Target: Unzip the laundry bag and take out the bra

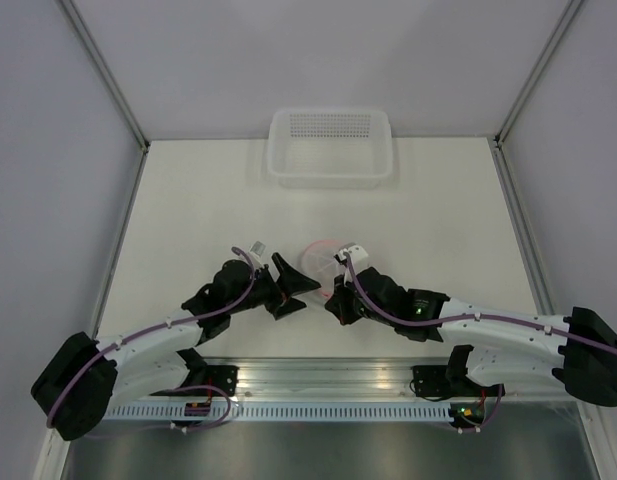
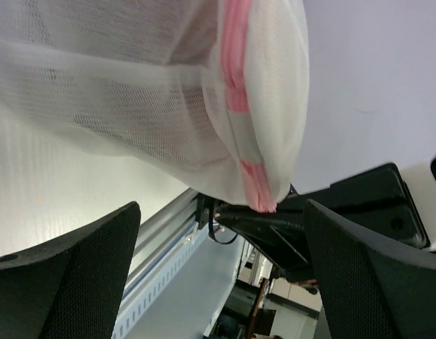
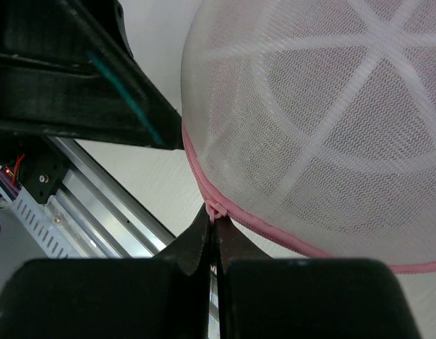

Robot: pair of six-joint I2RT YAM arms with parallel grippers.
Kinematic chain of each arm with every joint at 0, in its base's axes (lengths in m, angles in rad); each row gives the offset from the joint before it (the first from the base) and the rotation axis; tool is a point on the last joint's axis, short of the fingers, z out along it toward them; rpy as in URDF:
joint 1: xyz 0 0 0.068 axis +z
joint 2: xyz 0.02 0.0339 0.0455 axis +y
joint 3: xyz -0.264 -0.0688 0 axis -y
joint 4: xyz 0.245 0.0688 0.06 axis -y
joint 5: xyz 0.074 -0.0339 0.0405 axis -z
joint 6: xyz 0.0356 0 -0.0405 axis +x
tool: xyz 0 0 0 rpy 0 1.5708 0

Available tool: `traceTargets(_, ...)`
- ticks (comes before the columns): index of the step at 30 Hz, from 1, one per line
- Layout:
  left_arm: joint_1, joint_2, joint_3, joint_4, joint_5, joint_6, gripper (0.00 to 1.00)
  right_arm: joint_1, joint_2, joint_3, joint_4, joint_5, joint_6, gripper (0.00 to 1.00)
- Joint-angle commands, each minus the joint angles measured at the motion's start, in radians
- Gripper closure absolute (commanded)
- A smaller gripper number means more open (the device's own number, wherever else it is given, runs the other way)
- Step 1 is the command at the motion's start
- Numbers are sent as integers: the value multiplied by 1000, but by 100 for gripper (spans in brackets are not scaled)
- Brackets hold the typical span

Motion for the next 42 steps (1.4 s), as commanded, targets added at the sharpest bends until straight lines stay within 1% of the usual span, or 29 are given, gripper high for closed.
traceTargets(1,-5,79,77,70,-72,-34,0,3,8,-8,39,-39,-21,100)
traceTargets(4,-14,148,127,85,-98,-36,0,7,9,-11,44,-43,-27,100)
traceTargets(7,-31,191,140,128,-145,-56,0,12,14,-6,41,-50,-33,100)
traceTargets(10,-56,223,169,144,-161,-60,2,12,22,0,35,-54,-43,100)
traceTargets(12,-70,237,178,150,-162,-53,11,15,25,3,36,-54,-47,99)
traceTargets(13,-74,242,177,161,-159,-51,23,15,25,4,35,-53,-47,100)
traceTargets(15,-74,248,160,188,-158,-53,39,15,29,9,33,-43,-50,100)
traceTargets(16,-74,248,152,194,-158,-54,50,15,31,12,24,-36,-50,100)
traceTargets(17,-74,242,149,196,-161,-54,74,15,34,15,15,-27,-50,100)
traceTargets(18,-74,241,143,193,-159,-53,84,15,37,18,10,-20,-50,100)
traceTargets(20,-74,237,143,182,-159,-47,98,15,40,20,-3,-14,-49,100)
traceTargets(23,-65,237,144,168,-158,-24,98,15,42,29,-43,4,-50,100)
traceTargets(25,-44,239,149,165,-139,12,98,15,43,41,-115,38,-52,100)
traceTargets(28,7,245,161,142,-72,83,98,15,51,70,-239,116,-49,100)
traceTargets(33,101,254,163,122,98,183,98,15,51,90,-411,254,-3,100)
traceTargets(34,128,257,163,116,124,215,98,15,51,90,-425,286,3,100)
traceTargets(35,140,260,163,113,170,232,98,13,52,87,-434,297,8,100)
traceTargets(37,171,262,173,101,212,283,98,12,59,84,-458,311,16,100)
traceTargets(42,210,285,238,46,345,401,98,10,112,102,-488,345,40,100)
